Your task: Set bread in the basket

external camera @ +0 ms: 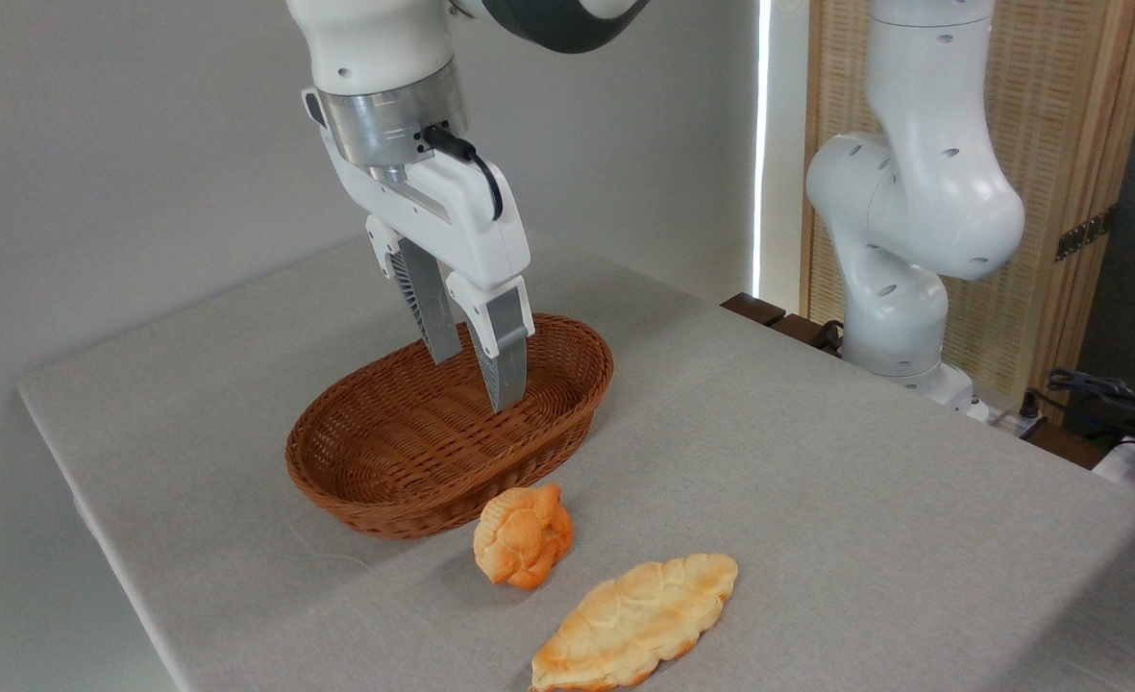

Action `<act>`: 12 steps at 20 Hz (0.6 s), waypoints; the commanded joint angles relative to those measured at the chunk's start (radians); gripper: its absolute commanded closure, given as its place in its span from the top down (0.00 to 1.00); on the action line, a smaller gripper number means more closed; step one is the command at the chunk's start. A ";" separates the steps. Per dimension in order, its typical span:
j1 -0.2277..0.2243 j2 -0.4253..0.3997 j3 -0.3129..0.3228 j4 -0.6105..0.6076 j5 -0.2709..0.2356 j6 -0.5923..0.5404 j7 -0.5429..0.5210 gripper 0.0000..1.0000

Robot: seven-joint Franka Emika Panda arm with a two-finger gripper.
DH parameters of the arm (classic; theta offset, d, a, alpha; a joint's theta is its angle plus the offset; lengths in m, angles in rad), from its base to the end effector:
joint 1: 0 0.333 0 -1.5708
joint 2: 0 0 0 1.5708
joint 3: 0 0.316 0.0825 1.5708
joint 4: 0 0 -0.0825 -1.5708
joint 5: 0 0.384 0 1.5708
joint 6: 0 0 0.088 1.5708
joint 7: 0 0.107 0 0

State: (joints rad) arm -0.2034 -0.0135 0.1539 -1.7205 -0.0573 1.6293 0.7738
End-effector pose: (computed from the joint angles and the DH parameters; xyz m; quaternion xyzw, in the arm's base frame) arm 0.5484 -0.0325 0.5663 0.9165 -0.3971 -0.0259 0.0414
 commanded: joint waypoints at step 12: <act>0.084 0.017 -0.062 0.009 -0.013 0.012 0.030 1.00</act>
State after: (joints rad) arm -0.1286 -0.0098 0.0979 -1.7205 -0.0573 1.6303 0.7824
